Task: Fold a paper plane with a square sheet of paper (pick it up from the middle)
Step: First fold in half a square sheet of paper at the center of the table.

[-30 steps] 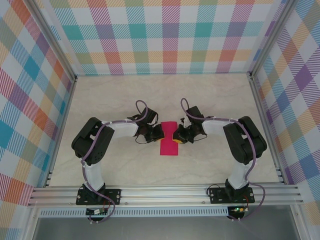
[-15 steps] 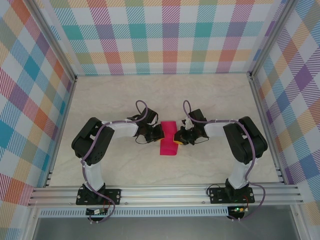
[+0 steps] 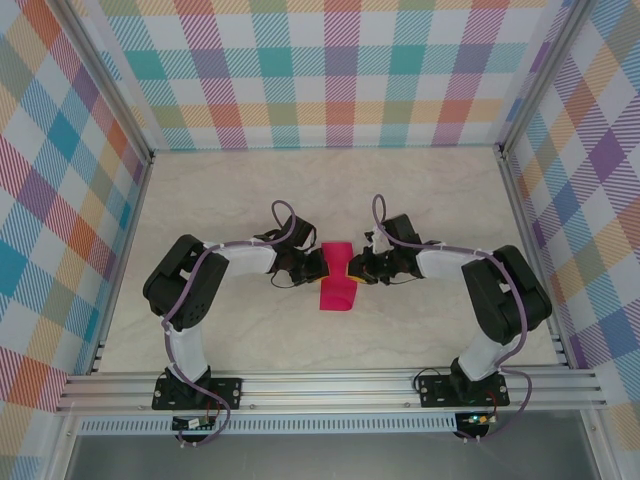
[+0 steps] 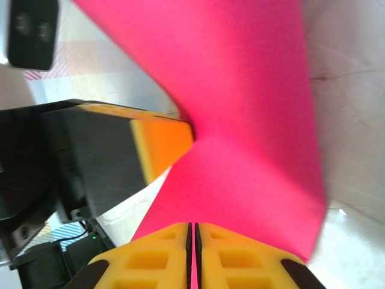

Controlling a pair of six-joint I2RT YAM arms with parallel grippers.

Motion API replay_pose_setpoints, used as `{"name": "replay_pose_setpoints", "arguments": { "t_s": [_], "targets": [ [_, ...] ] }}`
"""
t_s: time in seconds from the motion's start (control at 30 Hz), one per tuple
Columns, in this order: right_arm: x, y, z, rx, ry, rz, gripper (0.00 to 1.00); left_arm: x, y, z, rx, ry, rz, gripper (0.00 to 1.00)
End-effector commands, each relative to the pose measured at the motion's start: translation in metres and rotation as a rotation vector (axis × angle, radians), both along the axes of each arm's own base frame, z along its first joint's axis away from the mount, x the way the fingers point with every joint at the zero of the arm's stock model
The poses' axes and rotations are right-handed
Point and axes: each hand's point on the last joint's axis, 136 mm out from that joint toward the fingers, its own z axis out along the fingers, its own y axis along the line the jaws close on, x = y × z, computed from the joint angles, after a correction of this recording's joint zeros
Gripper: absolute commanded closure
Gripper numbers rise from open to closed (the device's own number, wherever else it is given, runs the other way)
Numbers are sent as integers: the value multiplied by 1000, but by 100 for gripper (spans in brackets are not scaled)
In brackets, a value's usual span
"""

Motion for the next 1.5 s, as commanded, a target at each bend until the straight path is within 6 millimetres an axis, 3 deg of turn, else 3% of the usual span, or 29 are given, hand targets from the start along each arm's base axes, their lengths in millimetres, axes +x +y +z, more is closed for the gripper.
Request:
{"name": "replay_pose_setpoints", "arguments": {
  "t_s": [0.0,0.27,0.43,0.87,0.97,1.23,1.33,1.47],
  "targets": [
    [-12,2,-6,19,34,20,87,-22,19,-37,119,70,-5,100],
    [-30,-9,-48,-35,102,15,88,-23,20,-38,123,74,-6,100],
    [-40,-17,-62,-73,121,17,88,-23,20,-37,125,73,-6,100],
    [-38,2,-15,39,39,47,87,-24,21,-38,129,76,-10,100],
    [-42,1,-19,30,43,46,86,-24,20,-38,128,75,-10,100],
    [-58,-11,-55,-36,123,39,88,-24,21,-38,128,74,-10,100],
    [-60,-13,-56,-49,124,37,88,-25,21,-37,129,74,-13,100],
    [-57,-10,-38,-21,89,39,87,-26,22,-37,131,72,-15,100]
  ]
}}
